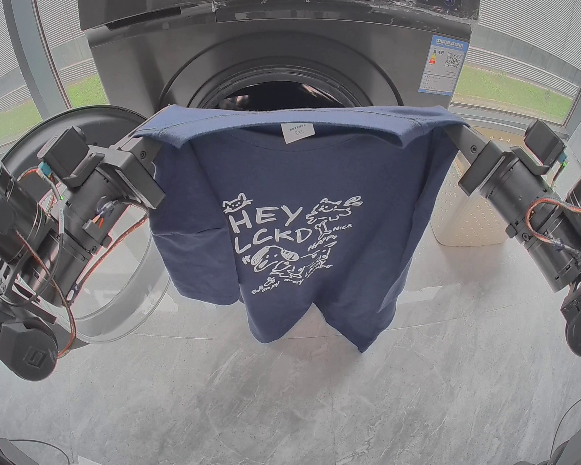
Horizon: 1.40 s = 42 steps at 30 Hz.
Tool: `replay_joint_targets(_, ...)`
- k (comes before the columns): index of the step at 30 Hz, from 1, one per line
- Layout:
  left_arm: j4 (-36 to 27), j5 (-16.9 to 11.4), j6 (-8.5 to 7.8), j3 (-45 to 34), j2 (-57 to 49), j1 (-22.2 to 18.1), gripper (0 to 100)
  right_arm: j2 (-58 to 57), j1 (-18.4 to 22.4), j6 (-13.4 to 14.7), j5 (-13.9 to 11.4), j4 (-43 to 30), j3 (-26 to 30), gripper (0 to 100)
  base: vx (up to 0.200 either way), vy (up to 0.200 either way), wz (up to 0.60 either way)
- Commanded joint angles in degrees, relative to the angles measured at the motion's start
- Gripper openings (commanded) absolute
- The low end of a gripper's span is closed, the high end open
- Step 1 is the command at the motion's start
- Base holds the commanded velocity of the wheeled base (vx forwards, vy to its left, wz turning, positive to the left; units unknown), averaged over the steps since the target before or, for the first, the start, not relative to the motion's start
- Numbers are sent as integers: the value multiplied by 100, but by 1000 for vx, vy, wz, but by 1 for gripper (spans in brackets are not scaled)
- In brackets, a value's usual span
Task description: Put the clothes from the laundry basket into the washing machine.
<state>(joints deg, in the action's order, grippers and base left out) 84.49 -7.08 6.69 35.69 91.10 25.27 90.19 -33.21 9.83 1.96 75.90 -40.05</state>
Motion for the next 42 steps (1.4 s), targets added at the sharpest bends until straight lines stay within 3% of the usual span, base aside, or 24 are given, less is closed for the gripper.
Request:
replay_joint_targets(1,6,5,7,-10,13,4,0,-1,139,2,6,-31,-12,0,0,0,0)
replay_joint_targets(15,-12,-4,7,-10,48,31,0,25,113,11,6,-58,-3,0,0,0,0)
replay_joint_targets(17,-117,14,7,-10,66,452,0,87,-2,28,6,-66,111,0,0,0,0)
replay_joint_targets(22,-196,-74,7,104,198,901,0,641,-116,90,-47,-40,322,0,0,0,0)
replay_joint_targets(26,-108,-83,7,87,400,953,0,1142,-169,90,-100,30,542,0,0,0,0)
replay_joint_targets(34,-29,-4,104,561,558,989,0,2003,-670,239,-29,478,612,0,0,0,0)
replay_joint_targets(35,-3,5,122,570,549,997,0,2082,-722,239,-12,496,656,100,0,0,0)
replay_joint_targets(42,15,-12,139,588,461,1006,0,2513,-942,134,-64,865,1350,100,0,0,0)
